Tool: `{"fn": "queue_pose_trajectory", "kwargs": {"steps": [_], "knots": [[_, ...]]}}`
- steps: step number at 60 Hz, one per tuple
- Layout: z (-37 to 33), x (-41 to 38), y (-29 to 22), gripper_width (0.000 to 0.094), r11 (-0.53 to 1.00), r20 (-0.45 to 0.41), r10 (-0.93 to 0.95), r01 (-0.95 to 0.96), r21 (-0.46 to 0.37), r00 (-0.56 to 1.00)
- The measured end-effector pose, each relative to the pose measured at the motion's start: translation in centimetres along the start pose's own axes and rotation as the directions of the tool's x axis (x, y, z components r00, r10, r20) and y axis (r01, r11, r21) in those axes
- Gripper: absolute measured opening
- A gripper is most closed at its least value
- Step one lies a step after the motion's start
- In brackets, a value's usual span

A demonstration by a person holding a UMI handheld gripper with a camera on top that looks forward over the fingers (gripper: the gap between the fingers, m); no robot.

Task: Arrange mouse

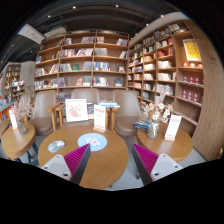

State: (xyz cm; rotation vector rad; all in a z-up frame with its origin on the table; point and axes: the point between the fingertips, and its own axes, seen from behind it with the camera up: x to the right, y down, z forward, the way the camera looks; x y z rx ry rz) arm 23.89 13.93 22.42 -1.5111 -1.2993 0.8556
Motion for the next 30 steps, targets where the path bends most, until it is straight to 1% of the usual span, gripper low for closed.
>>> {"fn": "queue_pose_trajectory", "kwargs": {"steps": [14,30], "knots": [[1.1,-3.7,0.7,0.0855,1.000,0.029,-0.009,0.010,-0.016,1.000],[1.7,-12.8,3.0,0.0858,0.999,0.098,-0.032,0.036,-0.040,0.995]]}}
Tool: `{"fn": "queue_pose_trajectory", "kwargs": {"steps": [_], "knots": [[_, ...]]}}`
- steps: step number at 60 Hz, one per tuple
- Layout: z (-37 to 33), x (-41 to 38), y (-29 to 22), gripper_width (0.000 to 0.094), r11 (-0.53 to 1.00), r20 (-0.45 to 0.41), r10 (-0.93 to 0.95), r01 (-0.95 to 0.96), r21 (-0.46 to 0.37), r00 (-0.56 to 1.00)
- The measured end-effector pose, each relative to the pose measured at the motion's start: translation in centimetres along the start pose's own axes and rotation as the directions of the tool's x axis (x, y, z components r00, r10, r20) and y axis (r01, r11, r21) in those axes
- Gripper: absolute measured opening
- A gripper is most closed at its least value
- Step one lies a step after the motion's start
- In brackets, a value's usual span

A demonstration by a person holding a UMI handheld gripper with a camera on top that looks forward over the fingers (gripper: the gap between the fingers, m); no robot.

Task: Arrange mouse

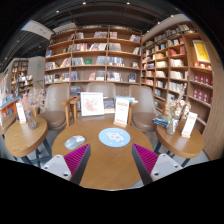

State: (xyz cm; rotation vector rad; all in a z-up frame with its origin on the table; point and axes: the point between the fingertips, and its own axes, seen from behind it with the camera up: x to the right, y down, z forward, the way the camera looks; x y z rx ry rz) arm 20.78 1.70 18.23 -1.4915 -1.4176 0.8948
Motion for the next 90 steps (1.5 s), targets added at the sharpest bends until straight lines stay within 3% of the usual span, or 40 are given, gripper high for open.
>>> {"fn": "queue_pose_trajectory", "kwargs": {"steps": [17,44,68,90], "knots": [[1.7,-10.0,3.2,0.0855,0.998,0.079,-0.019,0.023,-0.051,0.997],[8.9,-19.7,7.4,0.0855,0.992,0.116,-0.065,0.076,-0.097,0.991],[16.3,-22.9,8.1,0.0851,0.990,0.112,-0.080,0.092,-0.109,0.990],[21.4,-23.9,9.8,0.0850,0.980,0.110,-0.032,0.053,-0.193,0.993]]}}
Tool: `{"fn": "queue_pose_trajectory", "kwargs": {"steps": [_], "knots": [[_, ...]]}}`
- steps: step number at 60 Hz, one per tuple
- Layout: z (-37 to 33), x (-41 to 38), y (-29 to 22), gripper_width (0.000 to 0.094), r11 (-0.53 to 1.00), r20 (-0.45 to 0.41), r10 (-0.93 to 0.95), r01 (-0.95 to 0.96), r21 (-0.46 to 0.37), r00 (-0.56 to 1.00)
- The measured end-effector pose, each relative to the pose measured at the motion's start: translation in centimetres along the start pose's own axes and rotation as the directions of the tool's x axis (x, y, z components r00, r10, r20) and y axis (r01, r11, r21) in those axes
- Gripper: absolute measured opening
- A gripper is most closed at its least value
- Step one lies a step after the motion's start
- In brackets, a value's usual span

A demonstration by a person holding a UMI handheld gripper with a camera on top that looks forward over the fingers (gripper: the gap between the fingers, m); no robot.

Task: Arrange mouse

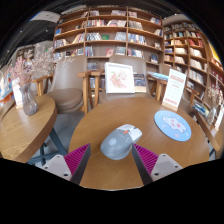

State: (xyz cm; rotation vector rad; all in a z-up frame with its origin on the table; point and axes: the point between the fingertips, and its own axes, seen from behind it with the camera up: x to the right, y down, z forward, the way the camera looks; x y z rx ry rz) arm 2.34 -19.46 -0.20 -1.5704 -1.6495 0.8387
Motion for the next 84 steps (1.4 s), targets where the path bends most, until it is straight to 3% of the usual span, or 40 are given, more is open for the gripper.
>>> {"fn": "queue_pose_trajectory", "kwargs": {"steps": [44,49,52,54,63,73,84], "knots": [[7.8,-0.1,-3.9,0.0852,0.998,0.015,0.023,-0.022,-0.053,1.000],[8.2,0.1,-4.1,0.0807,0.998,0.016,0.026,-0.025,-0.052,1.000],[8.4,0.6,-4.2,0.0725,0.999,0.004,0.023,-0.023,-0.047,1.000],[8.5,0.9,-4.3,0.0478,0.999,-0.005,0.020,-0.020,-0.043,1.000],[7.9,0.7,-4.9,0.0422,0.998,0.024,0.007,-0.006,-0.055,1.000],[5.5,2.9,-9.1,0.0422,1.000,0.068,0.028,-0.028,0.003,0.997],[4.6,12.4,-14.4,0.0421,0.996,0.000,0.042,-0.042,0.083,0.999]]}}
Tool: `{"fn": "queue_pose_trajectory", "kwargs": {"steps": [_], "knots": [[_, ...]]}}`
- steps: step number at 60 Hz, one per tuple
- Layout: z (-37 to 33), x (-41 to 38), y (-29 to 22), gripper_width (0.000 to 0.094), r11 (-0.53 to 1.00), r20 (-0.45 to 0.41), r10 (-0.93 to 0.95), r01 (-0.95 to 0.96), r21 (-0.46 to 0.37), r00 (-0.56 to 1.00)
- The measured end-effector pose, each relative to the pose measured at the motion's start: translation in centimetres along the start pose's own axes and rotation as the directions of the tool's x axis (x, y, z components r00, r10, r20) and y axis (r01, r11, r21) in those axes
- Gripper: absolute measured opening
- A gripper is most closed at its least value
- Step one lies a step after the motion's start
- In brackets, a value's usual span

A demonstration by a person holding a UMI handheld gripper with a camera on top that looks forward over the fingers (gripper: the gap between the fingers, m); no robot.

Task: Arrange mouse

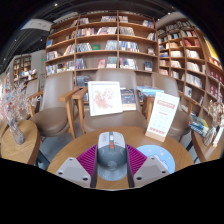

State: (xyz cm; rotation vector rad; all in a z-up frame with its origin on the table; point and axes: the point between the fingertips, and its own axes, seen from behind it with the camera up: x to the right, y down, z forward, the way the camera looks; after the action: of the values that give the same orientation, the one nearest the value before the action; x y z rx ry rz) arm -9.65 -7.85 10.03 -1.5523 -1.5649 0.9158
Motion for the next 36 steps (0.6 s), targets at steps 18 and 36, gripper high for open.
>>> {"fn": "queue_pose_trajectory", "kwargs": {"steps": [18,36], "knots": [[4.1,14.5,4.2,0.0421,0.996,-0.137,0.031,-0.041,-0.073,0.990],[6.3,16.0,9.3,0.0463,0.988,-0.099,0.065,-0.078,-0.133,0.993]]}}
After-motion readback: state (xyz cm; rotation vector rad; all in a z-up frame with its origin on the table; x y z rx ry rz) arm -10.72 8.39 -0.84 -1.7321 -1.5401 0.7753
